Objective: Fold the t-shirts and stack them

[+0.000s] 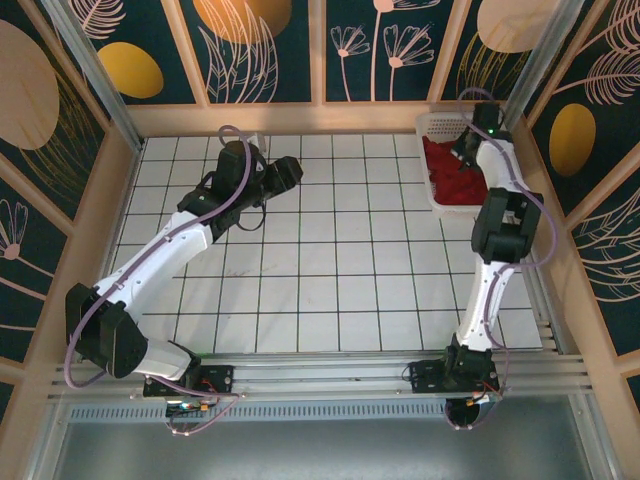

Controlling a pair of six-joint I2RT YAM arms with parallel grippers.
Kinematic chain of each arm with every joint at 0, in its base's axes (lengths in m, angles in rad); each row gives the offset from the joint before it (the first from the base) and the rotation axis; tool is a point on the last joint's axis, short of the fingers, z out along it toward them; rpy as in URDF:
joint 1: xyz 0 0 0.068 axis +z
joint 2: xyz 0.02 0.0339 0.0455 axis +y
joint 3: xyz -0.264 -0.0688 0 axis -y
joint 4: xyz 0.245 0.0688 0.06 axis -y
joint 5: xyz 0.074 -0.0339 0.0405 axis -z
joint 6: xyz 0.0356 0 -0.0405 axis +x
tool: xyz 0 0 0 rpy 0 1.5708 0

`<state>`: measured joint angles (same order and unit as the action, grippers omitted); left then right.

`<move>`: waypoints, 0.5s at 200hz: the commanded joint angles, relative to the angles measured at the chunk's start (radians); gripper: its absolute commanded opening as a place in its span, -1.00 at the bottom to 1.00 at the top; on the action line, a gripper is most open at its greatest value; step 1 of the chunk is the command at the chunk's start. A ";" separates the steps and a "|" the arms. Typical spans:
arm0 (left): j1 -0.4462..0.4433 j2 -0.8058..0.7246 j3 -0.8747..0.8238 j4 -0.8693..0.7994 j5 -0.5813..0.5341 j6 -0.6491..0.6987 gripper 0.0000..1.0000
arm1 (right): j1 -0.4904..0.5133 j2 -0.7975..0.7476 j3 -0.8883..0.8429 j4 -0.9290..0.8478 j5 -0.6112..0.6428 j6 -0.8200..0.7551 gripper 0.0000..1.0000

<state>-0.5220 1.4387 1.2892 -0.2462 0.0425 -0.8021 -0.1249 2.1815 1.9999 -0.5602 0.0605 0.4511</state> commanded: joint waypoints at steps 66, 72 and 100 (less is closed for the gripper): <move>0.007 0.074 0.216 -0.260 -0.403 0.026 0.42 | 0.180 -0.554 0.130 0.246 -0.114 -0.163 -1.00; 0.007 0.073 0.223 -0.268 -0.428 0.024 0.42 | 0.214 -0.568 0.152 0.239 -0.106 -0.180 -1.00; 0.008 0.034 0.248 -0.304 -0.549 0.010 0.44 | 0.402 -0.597 0.198 0.211 -0.048 -0.206 -1.00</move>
<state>-0.5209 1.5043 1.4948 -0.4717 -0.3363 -0.7868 0.1528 1.6028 2.1593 -0.3637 -0.0025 0.3141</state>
